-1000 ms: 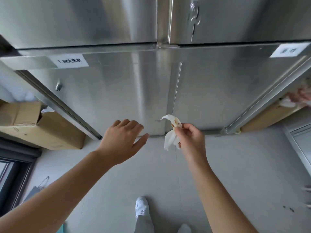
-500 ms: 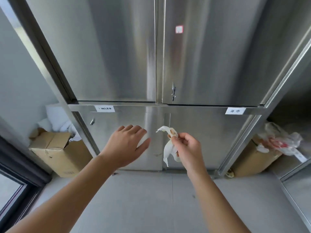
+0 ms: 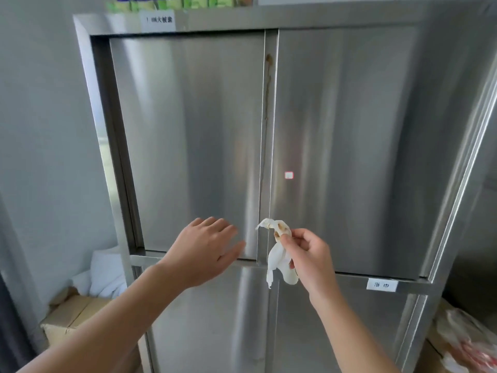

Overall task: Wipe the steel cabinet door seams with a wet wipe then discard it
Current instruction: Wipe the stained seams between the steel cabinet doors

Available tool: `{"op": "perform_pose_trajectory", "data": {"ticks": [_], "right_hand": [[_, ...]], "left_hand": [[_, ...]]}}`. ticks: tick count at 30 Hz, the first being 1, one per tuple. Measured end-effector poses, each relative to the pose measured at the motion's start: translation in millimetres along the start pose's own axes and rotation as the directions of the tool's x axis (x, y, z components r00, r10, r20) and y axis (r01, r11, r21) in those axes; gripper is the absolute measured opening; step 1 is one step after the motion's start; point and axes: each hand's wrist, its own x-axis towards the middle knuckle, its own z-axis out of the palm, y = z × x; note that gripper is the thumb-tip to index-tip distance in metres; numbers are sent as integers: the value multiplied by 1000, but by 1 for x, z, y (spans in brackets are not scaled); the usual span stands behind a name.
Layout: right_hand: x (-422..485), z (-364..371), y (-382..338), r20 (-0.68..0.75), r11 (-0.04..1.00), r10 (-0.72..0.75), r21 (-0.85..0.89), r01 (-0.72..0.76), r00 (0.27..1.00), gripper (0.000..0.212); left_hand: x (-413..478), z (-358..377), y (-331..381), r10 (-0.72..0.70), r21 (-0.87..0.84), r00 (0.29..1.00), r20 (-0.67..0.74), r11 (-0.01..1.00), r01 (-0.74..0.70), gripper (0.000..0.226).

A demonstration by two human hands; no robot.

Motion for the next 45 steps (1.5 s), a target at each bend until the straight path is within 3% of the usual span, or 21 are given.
{"op": "perform_pose_trajectory", "data": {"ticks": [4, 10, 18, 22, 27, 32, 39, 45], "right_hand": [[41, 14, -20, 20, 997, -75, -11, 75, 997, 9], [132, 35, -54, -2, 970, -227, -94, 226, 974, 7], [252, 74, -111, 3, 877, -453, -177, 446, 892, 9], [286, 78, -129, -32, 808, -562, -236, 540, 827, 6], [310, 71, -157, -24, 727, -653, -300, 618, 757, 8], [329, 64, -178, -23, 665, -700, -383, 641, 714, 11], [354, 65, -201, -34, 602, -758, -423, 677, 652, 7], [373, 67, -212, 78, 422, -837, -536, 731, 541, 15]], "left_hand": [[46, -3, -33, 77, 77, 995, -56, 994, -73, 58], [136, -3, -93, 188, 149, 957, -222, 976, -158, 44], [268, -3, -172, 247, 169, 940, -237, 963, -211, 63], [314, -9, -186, 313, 192, 895, -318, 946, -262, 57], [349, -28, -192, 323, 120, 842, -432, 946, -301, 53], [364, -48, -194, 329, 125, 828, -453, 944, -306, 50], [371, -68, -202, 431, 319, 825, -365, 891, -324, 55], [369, -66, -208, 467, 364, 786, -405, 871, -329, 46]]}}
